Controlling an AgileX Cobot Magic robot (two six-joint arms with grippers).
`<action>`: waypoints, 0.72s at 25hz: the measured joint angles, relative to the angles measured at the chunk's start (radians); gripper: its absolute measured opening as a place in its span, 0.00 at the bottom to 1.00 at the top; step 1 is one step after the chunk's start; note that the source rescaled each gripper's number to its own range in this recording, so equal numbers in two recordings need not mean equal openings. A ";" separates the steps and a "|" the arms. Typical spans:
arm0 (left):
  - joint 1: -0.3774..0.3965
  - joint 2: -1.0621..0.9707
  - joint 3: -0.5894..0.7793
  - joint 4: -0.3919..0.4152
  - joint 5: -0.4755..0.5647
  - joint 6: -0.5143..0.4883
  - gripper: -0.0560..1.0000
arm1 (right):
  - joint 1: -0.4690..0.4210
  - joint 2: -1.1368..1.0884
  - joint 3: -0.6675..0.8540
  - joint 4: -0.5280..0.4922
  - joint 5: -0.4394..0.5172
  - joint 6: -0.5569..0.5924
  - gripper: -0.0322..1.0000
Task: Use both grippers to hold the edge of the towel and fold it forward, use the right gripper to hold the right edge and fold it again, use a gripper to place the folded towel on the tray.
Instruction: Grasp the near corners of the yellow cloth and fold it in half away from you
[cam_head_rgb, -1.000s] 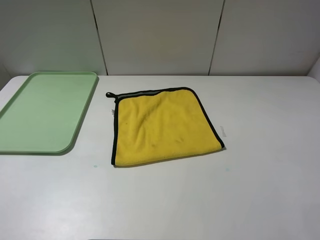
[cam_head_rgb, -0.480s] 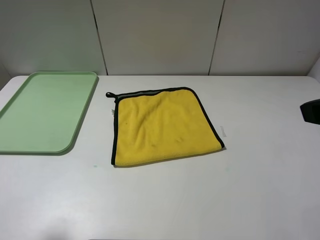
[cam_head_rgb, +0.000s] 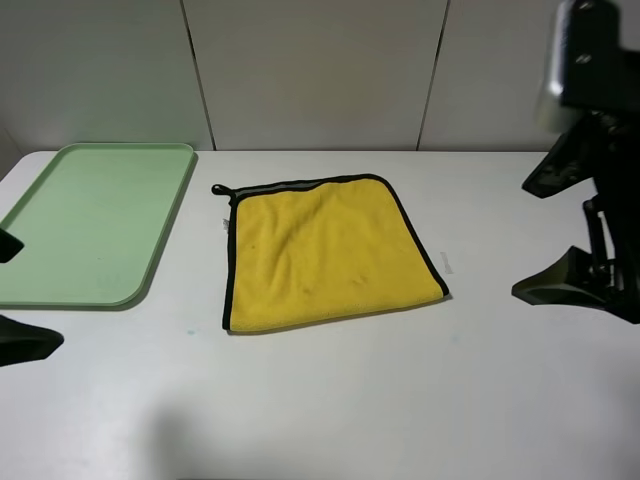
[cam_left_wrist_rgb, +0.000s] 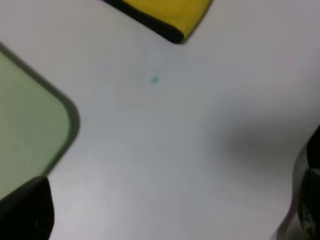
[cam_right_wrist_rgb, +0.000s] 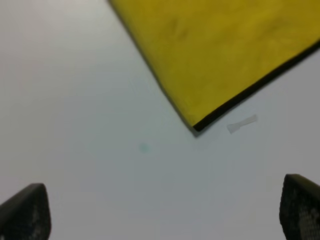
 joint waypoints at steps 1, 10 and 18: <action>-0.012 0.022 0.000 0.000 -0.023 0.012 0.96 | 0.015 0.030 0.000 -0.024 -0.011 -0.010 1.00; -0.031 0.217 0.000 0.000 -0.166 0.041 0.96 | 0.043 0.253 -0.002 -0.097 -0.158 -0.094 1.00; -0.078 0.437 0.000 -0.042 -0.237 0.154 0.96 | 0.043 0.408 -0.003 -0.105 -0.267 -0.185 1.00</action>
